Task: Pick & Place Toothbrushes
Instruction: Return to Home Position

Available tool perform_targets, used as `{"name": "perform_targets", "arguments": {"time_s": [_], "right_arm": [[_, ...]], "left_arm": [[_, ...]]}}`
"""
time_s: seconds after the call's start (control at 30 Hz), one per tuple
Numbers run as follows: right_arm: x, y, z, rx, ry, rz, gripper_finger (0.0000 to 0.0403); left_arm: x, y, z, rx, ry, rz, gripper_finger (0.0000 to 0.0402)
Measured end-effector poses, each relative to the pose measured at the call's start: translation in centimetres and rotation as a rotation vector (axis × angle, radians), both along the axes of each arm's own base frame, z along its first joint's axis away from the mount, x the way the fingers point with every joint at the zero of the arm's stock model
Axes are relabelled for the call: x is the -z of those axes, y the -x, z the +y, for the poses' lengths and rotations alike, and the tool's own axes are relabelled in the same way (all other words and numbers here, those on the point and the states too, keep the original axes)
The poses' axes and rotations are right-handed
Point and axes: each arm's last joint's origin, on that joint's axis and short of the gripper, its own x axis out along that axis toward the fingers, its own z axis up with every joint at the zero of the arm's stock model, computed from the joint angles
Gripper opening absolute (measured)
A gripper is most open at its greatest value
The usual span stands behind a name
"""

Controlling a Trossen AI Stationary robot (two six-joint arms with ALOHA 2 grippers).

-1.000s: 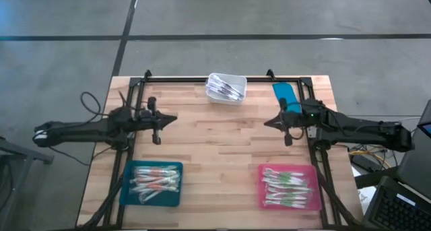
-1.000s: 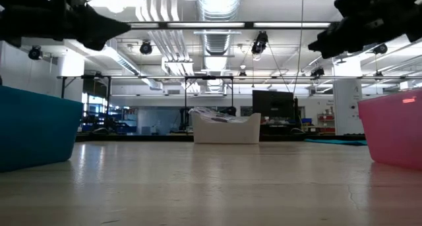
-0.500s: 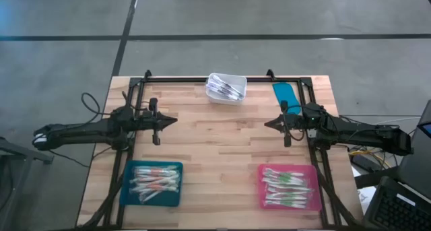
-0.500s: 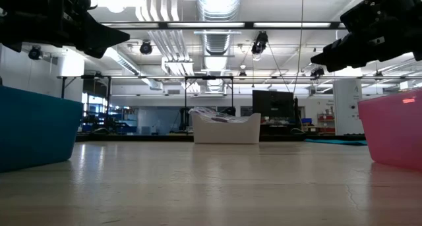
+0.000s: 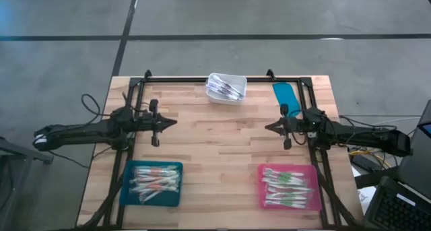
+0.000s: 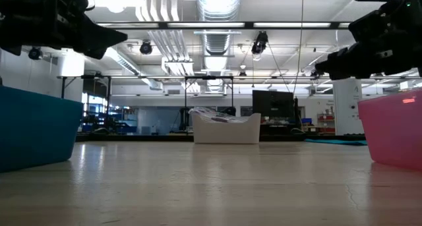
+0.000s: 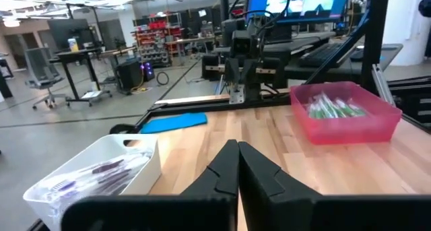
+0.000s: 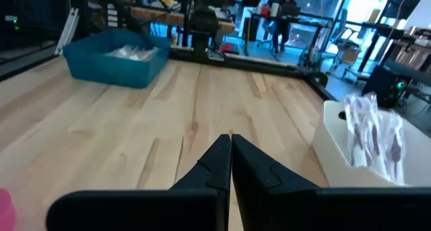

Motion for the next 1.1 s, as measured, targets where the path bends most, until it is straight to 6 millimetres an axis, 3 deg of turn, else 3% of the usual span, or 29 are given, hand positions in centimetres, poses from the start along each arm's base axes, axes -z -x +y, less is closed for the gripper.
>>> {"name": "perform_targets", "arguments": {"time_s": [0.4, 1.1], "right_arm": [[0.4, 0.5, 0.2, -0.002, 0.019, -0.009, 0.0008], [0.5, 0.6, 0.3, -0.045, 0.003, 0.006, 0.0008]], "left_arm": [[2.9, 1.2, -0.2, -0.004, 0.031, -0.102, 0.0002], [3.3, 1.6, -0.3, 0.031, 0.116, -0.088, 0.0026]]}}
